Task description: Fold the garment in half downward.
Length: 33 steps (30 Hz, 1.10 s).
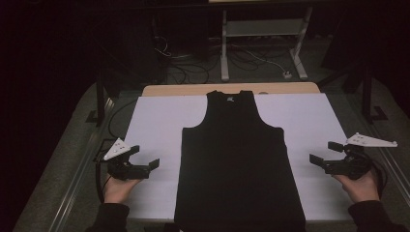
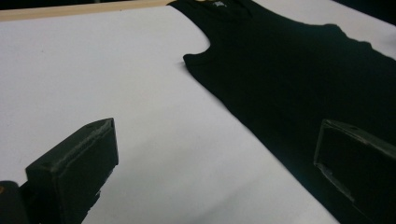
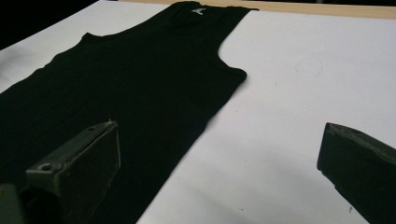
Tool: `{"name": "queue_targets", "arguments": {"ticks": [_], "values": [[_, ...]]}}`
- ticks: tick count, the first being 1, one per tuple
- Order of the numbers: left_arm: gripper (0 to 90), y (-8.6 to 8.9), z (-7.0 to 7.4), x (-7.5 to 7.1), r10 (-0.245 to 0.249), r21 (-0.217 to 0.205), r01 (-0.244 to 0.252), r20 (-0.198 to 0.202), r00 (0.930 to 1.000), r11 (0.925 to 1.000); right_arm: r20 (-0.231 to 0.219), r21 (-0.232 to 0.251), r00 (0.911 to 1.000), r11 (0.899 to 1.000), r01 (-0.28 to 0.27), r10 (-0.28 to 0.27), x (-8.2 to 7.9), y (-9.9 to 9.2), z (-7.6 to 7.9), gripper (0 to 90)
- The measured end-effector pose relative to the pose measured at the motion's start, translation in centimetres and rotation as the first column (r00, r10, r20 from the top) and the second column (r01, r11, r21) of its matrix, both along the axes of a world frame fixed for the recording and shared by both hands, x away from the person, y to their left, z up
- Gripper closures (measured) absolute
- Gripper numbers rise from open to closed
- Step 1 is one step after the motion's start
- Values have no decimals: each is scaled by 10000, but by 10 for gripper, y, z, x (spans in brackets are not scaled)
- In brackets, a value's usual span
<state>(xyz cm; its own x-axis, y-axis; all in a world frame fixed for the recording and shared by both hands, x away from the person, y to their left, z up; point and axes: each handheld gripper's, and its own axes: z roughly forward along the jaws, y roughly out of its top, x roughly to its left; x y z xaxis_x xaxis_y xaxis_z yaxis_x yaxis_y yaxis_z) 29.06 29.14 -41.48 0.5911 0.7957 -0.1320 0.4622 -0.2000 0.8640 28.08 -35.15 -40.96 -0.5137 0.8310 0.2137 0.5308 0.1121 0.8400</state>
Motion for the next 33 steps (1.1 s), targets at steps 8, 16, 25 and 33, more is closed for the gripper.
{"name": "queue_targets", "arguments": {"ticks": [8,16,25,33], "values": [[0,0,0,0,28,-70,-28,15,10000,10000,-57,-53,9999,9999,-124,124,0,1,0,0],[0,-1,1,2,-18,-89,19,50,10000,10000,-84,-53,9998,9999,-165,164,0,1,0,0],[0,-5,1,6,-173,7,173,9,9998,9998,-76,-139,9993,9992,-380,379,5,4,1,0],[0,-9,5,9,-253,173,250,193,9995,9995,-65,-264,9996,9992,-294,292,9,6,6,0]]}}
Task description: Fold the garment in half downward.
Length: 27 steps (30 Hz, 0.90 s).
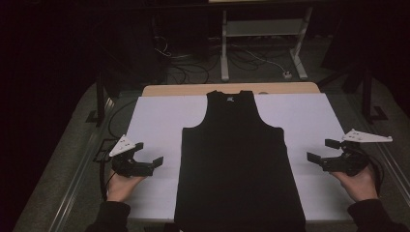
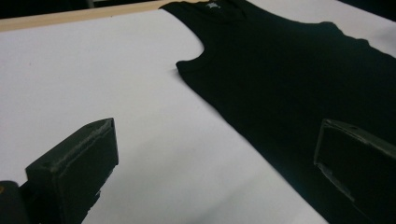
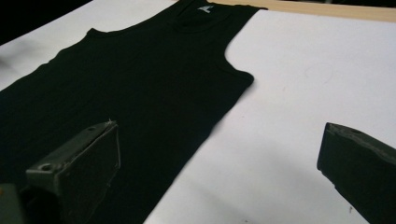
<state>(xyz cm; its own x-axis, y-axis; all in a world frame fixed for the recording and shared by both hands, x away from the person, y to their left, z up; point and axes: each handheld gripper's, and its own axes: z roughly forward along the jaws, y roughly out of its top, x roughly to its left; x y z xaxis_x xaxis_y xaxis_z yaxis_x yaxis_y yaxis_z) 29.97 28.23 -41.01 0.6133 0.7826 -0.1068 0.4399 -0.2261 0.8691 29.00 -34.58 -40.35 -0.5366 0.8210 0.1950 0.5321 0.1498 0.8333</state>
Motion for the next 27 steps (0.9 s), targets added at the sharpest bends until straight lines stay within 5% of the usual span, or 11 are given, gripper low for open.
{"name": "queue_targets", "arguments": {"ticks": [9,27], "values": [[0,0,11,6,138,136,-141,222,9997,9998,-99,-173,9999,9998,94,-96,5,2,7,0],[0,-7,28,23,-219,420,220,-20,9998,9989,-3,-194,9999,9997,-163,163,21,4,23,0]]}}
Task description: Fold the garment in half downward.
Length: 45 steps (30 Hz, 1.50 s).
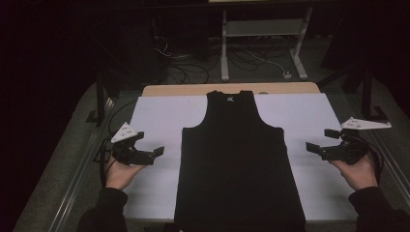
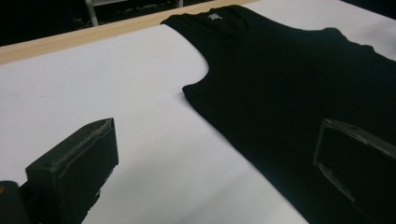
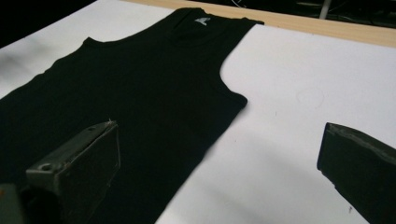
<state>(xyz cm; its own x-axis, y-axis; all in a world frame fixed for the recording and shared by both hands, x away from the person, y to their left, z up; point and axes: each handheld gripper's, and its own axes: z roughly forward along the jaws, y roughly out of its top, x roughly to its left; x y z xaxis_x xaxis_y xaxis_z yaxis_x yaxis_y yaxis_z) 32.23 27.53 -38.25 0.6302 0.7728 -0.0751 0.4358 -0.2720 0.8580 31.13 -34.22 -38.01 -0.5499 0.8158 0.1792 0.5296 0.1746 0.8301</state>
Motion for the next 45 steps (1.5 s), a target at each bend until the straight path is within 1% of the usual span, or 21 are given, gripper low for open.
{"name": "queue_targets", "arguments": {"ticks": [1,4,7,11,13,14,16,17,19,21,24,26,28,29,33,36,40,41,43,45], "values": [[0,0,1,1,-14,-79,14,17,10000,10000,-41,1,10000,10000,-35,35,2,1,2,0],[0,0,2,4,-59,-3,59,-56,10000,10000,0,-45,10000,10000,-66,66,4,2,4,0],[0,-1,3,6,-47,-77,47,-46,10000,10000,22,-46,9999,9999,-131,131,6,3,8,0],[0,-3,4,10,-83,136,84,-101,9999,9999,81,-103,9998,9998,-166,167,10,4,13,0],[0,-3,5,12,-129,96,130,-142,9998,9999,45,-62,9999,9999,-157,158,12,5,16,0],[0,-3,6,13,-131,71,133,-145,9998,9999,116,-108,9997,9997,-198,200,13,5,17,0],[0,-5,7,15,-163,167,165,-149,9998,9997,69,-103,9997,9997,-218,218,16,6,19,0],[0,-5,8,16,-173,200,177,-163,9997,9996,69,-103,9997,9997,-218,218,16,6,19,0],[0,-5,9,18,-169,86,170,-165,9997,9998,52,-146,9997,9996,-258,259,19,6,20,0],[0,-6,10,21,-166,96,167,-170,9997,9998,34,-162,9996,9995,-266,267,20,7,20,0],[0,-8,13,25,-223,234,227,-188,9996,9995,-36,-191,9995,9993,-321,321,23,8,19,0],[0,-10,15,28,-258,128,261,-227,9994,9996,-145,-230,9993,9991,-351,348,26,9,18,0],[0,-10,17,32,-312,-56,311,-244,9992,9995,-175,-208,9992,9991,-365,361,27,9,19,0],[0,-11,18,33,-329,-86,327,-238,9992,9994,-120,-224,9992,9990,-385,382,28,10,18,0],[0,-14,21,39,-418,-52,417,-298,9987,9991,-266,-269,9986,9986,-453,446,33,11,18,0],[0,-17,23,43,-479,4,479,-356,9982,9989,-288,-230,9984,9986,-483,477,36,12,19,0],[0,-19,23,50,-517,35,519,-455,9976,9986,-336,-324,9981,9981,-521,510,43,13,21,0],[0,-20,23,51,-555,6,556,-466,9974,9985,-336,-324,9981,9981,-521,510,43,13,21,0],[0,-22,24,54,-772,-185,764,-533,9956,9969,-397,-352,9978,9978,-553,539,46,15,22,0],[0,-23,26,57,-796,-168,789,-508,9955,9967,-480,-357,9970,9974,-620,603,49,16,23,0]]}}
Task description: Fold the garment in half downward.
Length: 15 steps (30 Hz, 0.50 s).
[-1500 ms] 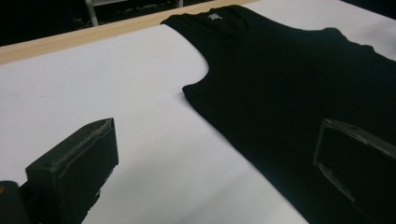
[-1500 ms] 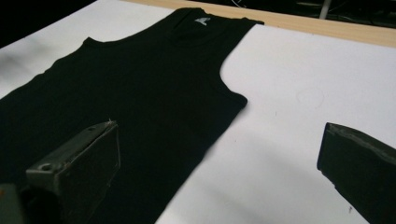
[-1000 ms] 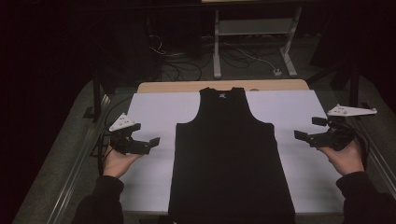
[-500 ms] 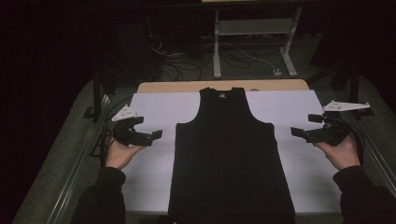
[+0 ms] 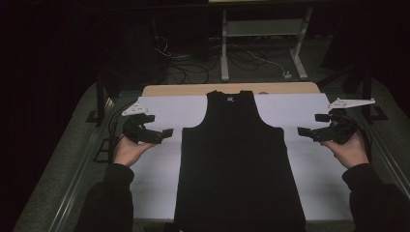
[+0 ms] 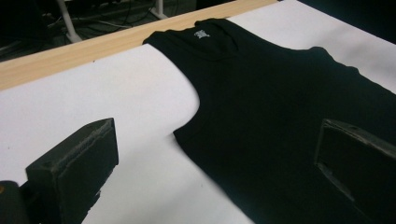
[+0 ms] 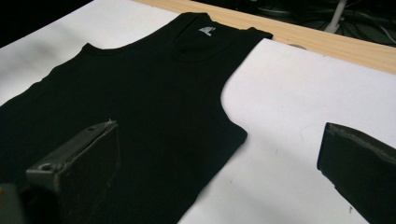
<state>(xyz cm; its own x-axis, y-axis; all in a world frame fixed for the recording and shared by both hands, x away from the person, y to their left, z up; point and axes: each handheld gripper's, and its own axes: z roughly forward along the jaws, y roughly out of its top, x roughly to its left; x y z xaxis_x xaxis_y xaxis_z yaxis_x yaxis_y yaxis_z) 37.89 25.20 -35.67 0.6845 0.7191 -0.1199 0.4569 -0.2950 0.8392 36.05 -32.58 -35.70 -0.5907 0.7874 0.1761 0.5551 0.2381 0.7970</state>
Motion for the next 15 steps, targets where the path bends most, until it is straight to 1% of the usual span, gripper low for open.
{"name": "queue_targets", "arguments": {"ticks": [1,4,9,10,13,15], "values": [[0,-1,1,2,-3,7,3,-20,10000,10000,-32,37,10000,10000,-22,22,2,1,1,0],[0,-2,3,6,34,205,-32,-74,10000,9998,-40,-39,10000,10000,-70,70,6,3,3,0],[0,-3,4,13,80,290,-75,-163,9998,9995,-120,-74,9997,9998,-203,202,13,9,6,0],[0,-3,3,15,56,256,-52,-159,9999,9997,-121,-81,9997,9997,-217,216,15,9,6,0],[0,-5,1,20,9,335,-1,-229,9997,9994,-162,-67,9996,9997,-216,215,20,11,4,0],[0,-7,0,24,-17,333,26,-261,9997,9994,-267,-86,9995,9998,-190,188,24,12,1,0]]}}
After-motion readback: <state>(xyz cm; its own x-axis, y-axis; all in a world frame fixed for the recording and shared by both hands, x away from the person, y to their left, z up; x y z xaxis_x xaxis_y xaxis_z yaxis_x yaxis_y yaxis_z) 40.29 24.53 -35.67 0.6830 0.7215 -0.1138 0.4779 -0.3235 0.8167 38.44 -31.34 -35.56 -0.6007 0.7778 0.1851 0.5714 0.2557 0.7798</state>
